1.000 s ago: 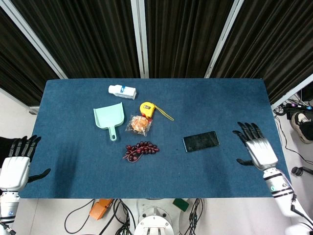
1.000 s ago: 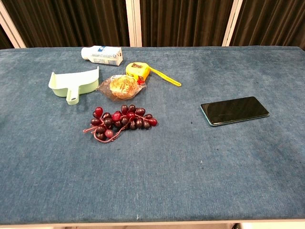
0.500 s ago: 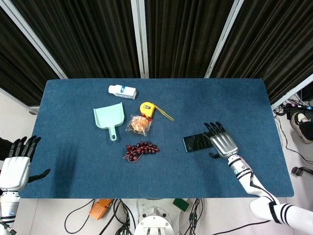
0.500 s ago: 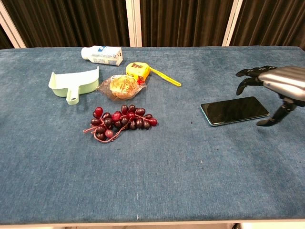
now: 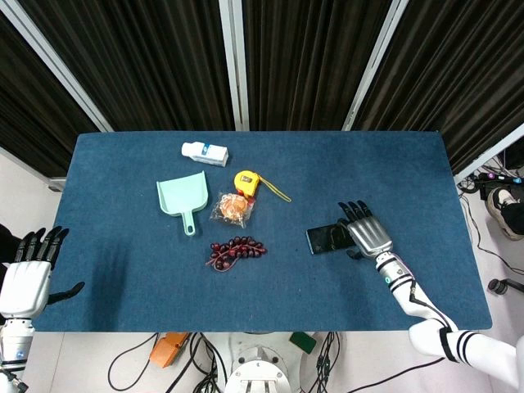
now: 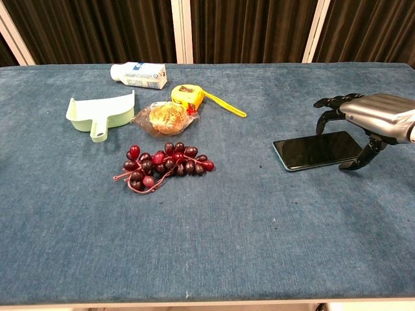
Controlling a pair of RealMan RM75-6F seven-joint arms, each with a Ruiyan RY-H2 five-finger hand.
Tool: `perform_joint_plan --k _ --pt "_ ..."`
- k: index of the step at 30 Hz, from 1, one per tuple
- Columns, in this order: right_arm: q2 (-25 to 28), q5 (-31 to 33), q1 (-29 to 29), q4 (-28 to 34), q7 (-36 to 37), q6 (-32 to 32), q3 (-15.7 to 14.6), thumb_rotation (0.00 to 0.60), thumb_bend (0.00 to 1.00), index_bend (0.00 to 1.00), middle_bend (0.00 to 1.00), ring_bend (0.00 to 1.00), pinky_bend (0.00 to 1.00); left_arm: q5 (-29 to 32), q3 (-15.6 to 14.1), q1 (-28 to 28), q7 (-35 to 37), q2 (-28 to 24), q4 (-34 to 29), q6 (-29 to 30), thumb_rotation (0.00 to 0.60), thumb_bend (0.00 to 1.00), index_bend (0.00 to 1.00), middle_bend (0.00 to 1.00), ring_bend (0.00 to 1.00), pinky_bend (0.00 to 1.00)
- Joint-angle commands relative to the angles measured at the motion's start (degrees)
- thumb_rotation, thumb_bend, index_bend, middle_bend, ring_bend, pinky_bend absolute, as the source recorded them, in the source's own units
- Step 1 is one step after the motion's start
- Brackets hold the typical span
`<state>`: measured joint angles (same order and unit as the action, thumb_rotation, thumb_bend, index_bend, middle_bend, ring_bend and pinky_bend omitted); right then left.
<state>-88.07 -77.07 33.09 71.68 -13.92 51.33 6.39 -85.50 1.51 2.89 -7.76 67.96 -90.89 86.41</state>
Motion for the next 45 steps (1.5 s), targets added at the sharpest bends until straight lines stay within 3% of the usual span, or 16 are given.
perform_joint_plan --k 1,9,19,29,42,45 --pt "-0.73 0.35 0.63 -1.01 0.06 -0.75 -0.14 0.600 0.35 0.38 0.07 0.00 0.00 0.09 0.03 -0.02 -0.17 0.00 -0.09 0.01 0.600 0.14 0.09 0.07 0.02 0.00" --pt "-2.13 1.50 2.05 -3.23 -0.37 -2.53 -0.34 0.600 0.39 0.38 0.08 0.00 0.00 0.40 0.10 -0.19 -0.41 0.13 -0.25 0.18 0.600 0.14 0.09 0.07 0.02 0.00" --pt "-2.10 1.68 3.17 -4.14 -0.65 -3.85 -1.15 0.600 0.54 0.39 0.09 0.00 0.00 0.45 0.18 -0.10 -0.11 0.35 0.23 0.07 0.600 0.14 0.09 0.07 0.02 0.00" --pt "-0.52 3.40 4.23 -2.58 -0.22 -5.49 -0.66 0.600 0.81 0.42 0.12 0.00 0.00 0.43 0.28 -0.03 0.18 0.42 0.72 0.09 0.600 0.14 0.09 0.07 0.02 0.00" --pt "5.68 12.64 9.21 3.63 -2.81 -14.61 1.13 0.600 0.85 0.43 0.13 0.00 0.00 0.47 0.33 0.02 0.04 -0.05 0.44 0.04 0.600 0.14 0.09 0.07 0.02 0.00" --pt "5.41 14.50 9.98 3.59 -4.04 -14.25 1.32 0.600 0.85 0.37 0.13 0.00 0.00 0.54 0.33 0.05 0.02 -0.11 0.41 -0.05 0.600 0.14 0.09 0.07 0.02 0.00"
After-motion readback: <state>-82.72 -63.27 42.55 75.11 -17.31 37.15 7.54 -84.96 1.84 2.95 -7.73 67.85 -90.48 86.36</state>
